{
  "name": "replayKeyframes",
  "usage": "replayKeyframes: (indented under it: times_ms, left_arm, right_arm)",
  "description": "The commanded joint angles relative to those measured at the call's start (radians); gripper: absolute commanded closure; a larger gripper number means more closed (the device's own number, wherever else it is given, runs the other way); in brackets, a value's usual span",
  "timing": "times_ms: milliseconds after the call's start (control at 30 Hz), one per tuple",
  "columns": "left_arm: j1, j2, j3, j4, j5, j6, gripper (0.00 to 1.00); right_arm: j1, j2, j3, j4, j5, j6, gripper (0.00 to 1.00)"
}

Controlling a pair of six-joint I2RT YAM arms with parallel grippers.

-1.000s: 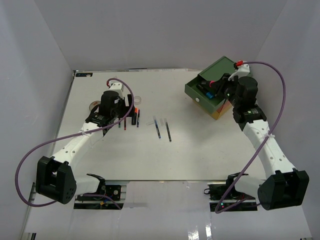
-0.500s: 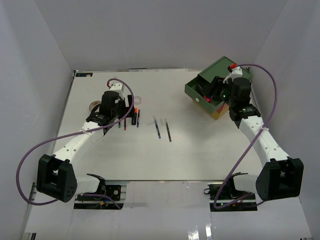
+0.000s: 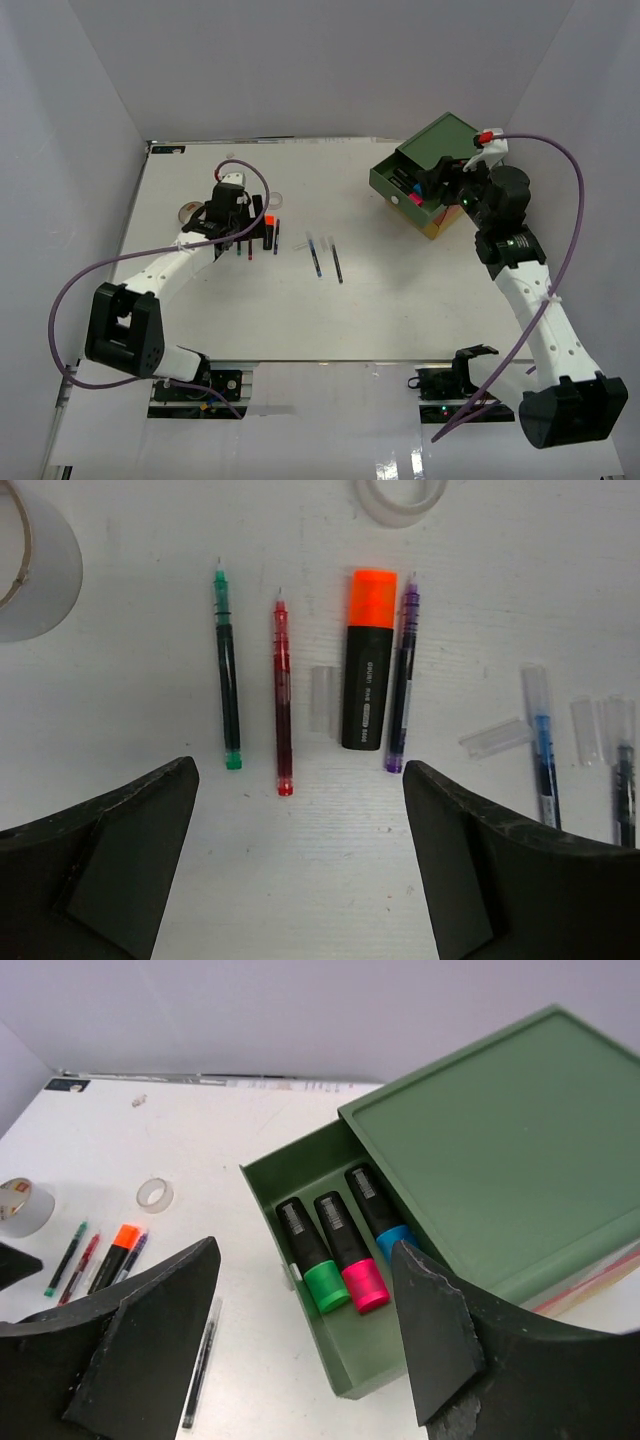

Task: Sort the stationery into containers
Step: Pick up the pen from the center of the board.

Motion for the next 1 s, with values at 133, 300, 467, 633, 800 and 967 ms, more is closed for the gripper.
replayKeyframes:
  times_ms: [133,300,467,633,800,967]
  left_arm:
    - [0.026,0.125,0.102,-0.036,0.036,-0.069,0.19]
    - [0.025,0.219,0.155,-0.051,0.105,-0.108,0.35]
    - [0.02,0.268,0.19,-0.065,0.102,-0.125,0.43]
    - [-0.012,0.338,0.245,-0.087,0.078,-0.14,0.43]
    - [-0.044,0.389,0.284,-0.108,0.043,-0.143,0.44]
    - [-0.044,0.426,0.313,-0.127,0.03,-0.151,0.48]
  right_arm:
    - [-0.005,-0.129,-0.081,0.025,-0.011,-0.037,0.25]
    - [-0.005,-0.14,-0.116,0.062,-0.043,-0.034,0.25]
    - [-0.005,-0.147,-0.141,0.068,-0.046,-0.034,0.24]
    - [-0.005,-0.153,-0.148,0.07,-0.053,-0.038,0.24]
    - [-0.005,-0.17,-0.161,0.071,-0.037,-0.047,0.24]
    - [-0.005,-0.176,-0.165,0.07,-0.033,-0.051,0.24]
